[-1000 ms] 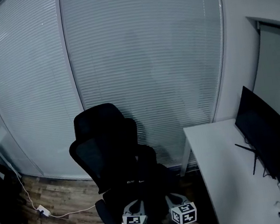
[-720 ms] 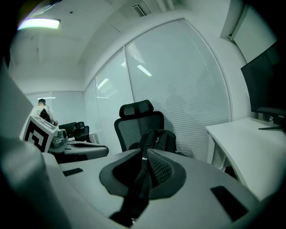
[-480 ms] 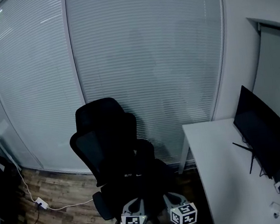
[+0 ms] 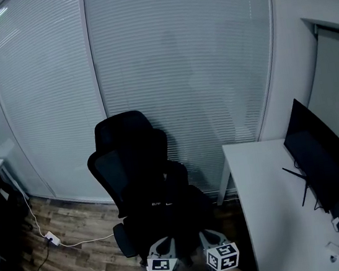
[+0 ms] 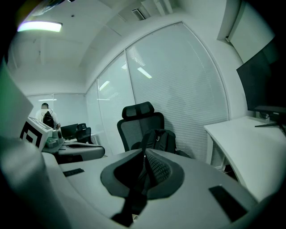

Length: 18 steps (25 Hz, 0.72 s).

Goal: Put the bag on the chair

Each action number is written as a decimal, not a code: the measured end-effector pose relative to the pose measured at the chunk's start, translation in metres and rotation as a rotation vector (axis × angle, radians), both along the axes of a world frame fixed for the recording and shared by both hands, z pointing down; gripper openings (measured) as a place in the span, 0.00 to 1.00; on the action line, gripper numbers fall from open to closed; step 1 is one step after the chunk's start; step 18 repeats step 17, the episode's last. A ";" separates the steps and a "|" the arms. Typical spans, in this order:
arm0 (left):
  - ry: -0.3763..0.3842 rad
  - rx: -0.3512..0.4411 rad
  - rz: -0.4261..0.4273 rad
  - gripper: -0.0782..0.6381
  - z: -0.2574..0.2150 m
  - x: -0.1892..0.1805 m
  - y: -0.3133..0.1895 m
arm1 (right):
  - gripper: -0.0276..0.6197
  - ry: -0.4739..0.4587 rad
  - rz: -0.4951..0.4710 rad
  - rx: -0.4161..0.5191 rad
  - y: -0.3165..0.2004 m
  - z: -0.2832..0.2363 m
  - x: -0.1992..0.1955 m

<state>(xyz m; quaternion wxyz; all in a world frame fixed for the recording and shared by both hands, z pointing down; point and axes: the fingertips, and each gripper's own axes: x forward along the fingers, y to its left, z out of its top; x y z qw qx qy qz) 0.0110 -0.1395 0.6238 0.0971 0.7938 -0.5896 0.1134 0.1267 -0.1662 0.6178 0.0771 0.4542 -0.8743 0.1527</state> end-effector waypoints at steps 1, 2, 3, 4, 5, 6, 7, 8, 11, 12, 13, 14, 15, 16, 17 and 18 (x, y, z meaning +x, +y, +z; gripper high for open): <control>0.000 -0.001 -0.001 0.16 0.000 0.000 0.001 | 0.12 0.000 0.001 0.000 0.001 0.000 0.000; 0.002 -0.002 -0.003 0.16 0.001 0.000 0.003 | 0.12 0.000 0.001 0.000 0.002 0.000 0.001; 0.004 -0.003 -0.003 0.16 0.001 0.000 0.004 | 0.12 0.000 0.002 0.001 0.003 -0.001 0.002; 0.007 -0.003 -0.004 0.16 0.001 0.001 0.005 | 0.12 -0.001 0.003 0.001 0.004 -0.001 0.002; 0.010 -0.003 -0.004 0.16 0.000 0.001 0.005 | 0.12 -0.001 0.005 0.001 0.005 -0.001 0.003; 0.010 -0.002 -0.005 0.16 0.000 0.001 0.006 | 0.12 -0.001 0.006 0.001 0.005 -0.001 0.003; 0.010 -0.002 -0.005 0.16 0.000 0.001 0.006 | 0.12 0.000 0.006 0.001 0.005 -0.001 0.003; 0.009 -0.003 -0.005 0.16 0.000 0.002 0.006 | 0.12 0.000 0.007 0.000 0.005 0.000 0.004; 0.014 -0.004 -0.002 0.16 0.002 0.005 0.007 | 0.12 0.000 0.007 -0.005 0.006 0.002 0.007; 0.015 -0.004 -0.001 0.16 0.002 0.006 0.008 | 0.12 0.000 0.007 -0.005 0.007 0.003 0.007; 0.015 -0.005 -0.001 0.16 0.002 0.006 0.008 | 0.12 0.001 0.007 -0.005 0.007 0.004 0.008; 0.014 -0.006 -0.001 0.16 0.003 0.007 0.009 | 0.12 0.001 0.006 -0.005 0.007 0.004 0.008; 0.012 -0.008 -0.003 0.16 0.003 0.007 0.009 | 0.12 0.002 0.006 -0.005 0.007 0.004 0.008; 0.011 -0.010 -0.004 0.16 0.003 0.008 0.009 | 0.12 0.002 0.006 -0.005 0.006 0.004 0.009; 0.009 -0.013 -0.005 0.16 0.004 0.008 0.009 | 0.12 0.002 0.005 -0.006 0.006 0.004 0.010; 0.009 -0.013 -0.005 0.16 0.004 0.008 0.009 | 0.12 0.002 0.005 -0.006 0.006 0.004 0.010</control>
